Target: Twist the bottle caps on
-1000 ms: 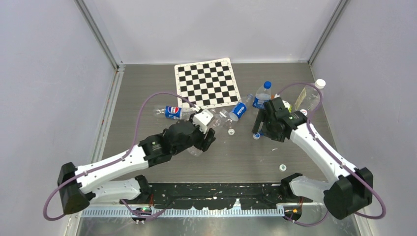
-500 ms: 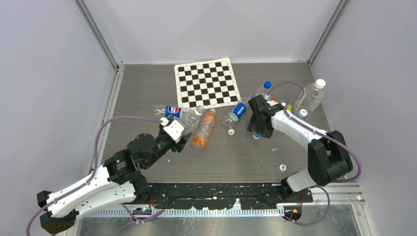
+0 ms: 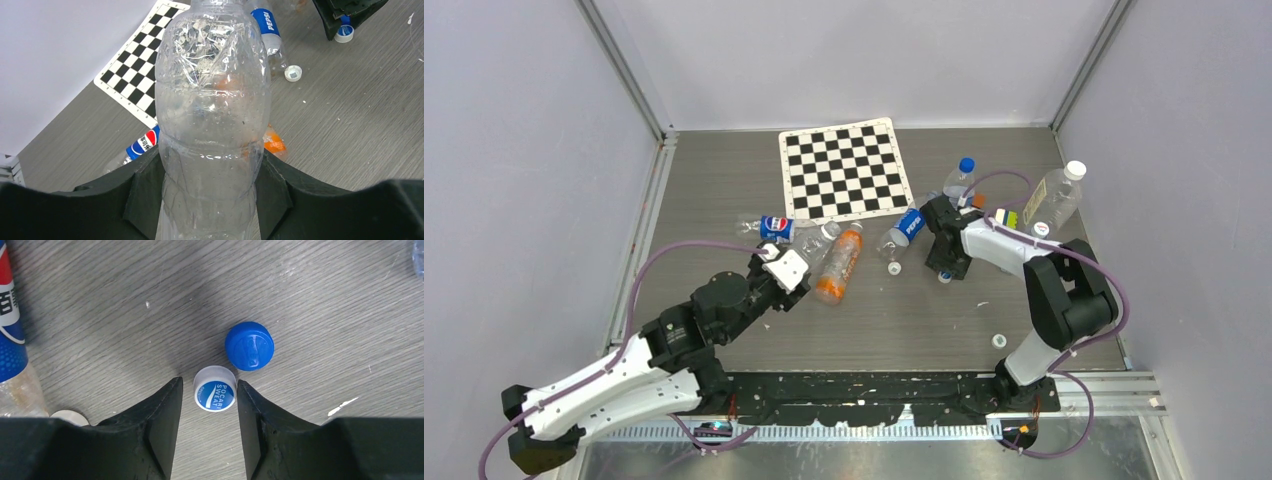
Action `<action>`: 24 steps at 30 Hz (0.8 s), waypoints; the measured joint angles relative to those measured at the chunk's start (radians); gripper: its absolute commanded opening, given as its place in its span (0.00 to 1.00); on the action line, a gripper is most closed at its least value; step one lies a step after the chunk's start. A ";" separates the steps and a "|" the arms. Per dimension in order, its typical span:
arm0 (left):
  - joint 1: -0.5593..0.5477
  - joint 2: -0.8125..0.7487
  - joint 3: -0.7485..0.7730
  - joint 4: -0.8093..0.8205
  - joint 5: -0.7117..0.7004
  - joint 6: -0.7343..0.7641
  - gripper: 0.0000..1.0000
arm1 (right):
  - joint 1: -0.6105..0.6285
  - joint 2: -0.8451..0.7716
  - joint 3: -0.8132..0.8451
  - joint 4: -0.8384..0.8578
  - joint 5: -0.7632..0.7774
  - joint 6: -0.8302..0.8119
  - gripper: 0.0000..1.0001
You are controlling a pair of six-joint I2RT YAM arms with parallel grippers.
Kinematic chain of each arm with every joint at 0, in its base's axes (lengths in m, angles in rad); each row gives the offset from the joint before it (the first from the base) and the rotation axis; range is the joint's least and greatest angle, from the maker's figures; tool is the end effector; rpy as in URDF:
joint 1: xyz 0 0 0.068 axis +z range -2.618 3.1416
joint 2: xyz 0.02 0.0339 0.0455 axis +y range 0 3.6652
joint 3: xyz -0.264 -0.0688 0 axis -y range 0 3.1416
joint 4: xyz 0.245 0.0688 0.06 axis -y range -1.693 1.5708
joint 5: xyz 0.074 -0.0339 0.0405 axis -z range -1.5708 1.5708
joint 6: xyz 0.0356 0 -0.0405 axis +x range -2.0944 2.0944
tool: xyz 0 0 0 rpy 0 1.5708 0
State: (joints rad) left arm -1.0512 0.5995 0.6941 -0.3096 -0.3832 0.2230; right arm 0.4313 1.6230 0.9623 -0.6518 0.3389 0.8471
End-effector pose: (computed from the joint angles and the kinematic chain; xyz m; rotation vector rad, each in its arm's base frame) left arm 0.0835 -0.1191 0.3225 0.8240 1.5745 -0.2570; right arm 0.2698 0.1111 0.1702 0.6228 2.6587 -0.1634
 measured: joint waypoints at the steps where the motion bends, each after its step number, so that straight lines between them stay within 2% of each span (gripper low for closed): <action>1: 0.000 0.003 0.000 -0.003 0.000 0.001 0.49 | 0.000 0.007 0.000 0.003 0.000 0.002 0.49; 6: 0.000 0.008 0.000 -0.005 0.000 0.004 0.50 | 0.000 0.020 0.000 0.016 0.000 0.009 0.44; 15: 0.000 0.029 -0.001 -0.006 0.010 0.021 0.60 | 0.007 0.007 -0.003 0.020 -0.001 0.012 0.23; 19: 0.000 0.021 -0.030 0.019 0.052 0.048 0.57 | 0.039 -0.093 -0.009 -0.007 -0.014 -0.024 0.19; 24: 0.000 -0.007 -0.090 0.035 0.143 0.061 0.48 | 0.077 -0.308 -0.010 -0.029 -0.071 -0.087 0.11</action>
State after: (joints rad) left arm -1.0508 0.5926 0.6044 -0.2745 -0.2401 0.2844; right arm 0.5087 1.3148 0.9524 -0.6804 0.2684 0.7605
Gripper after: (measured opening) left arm 0.608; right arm 0.391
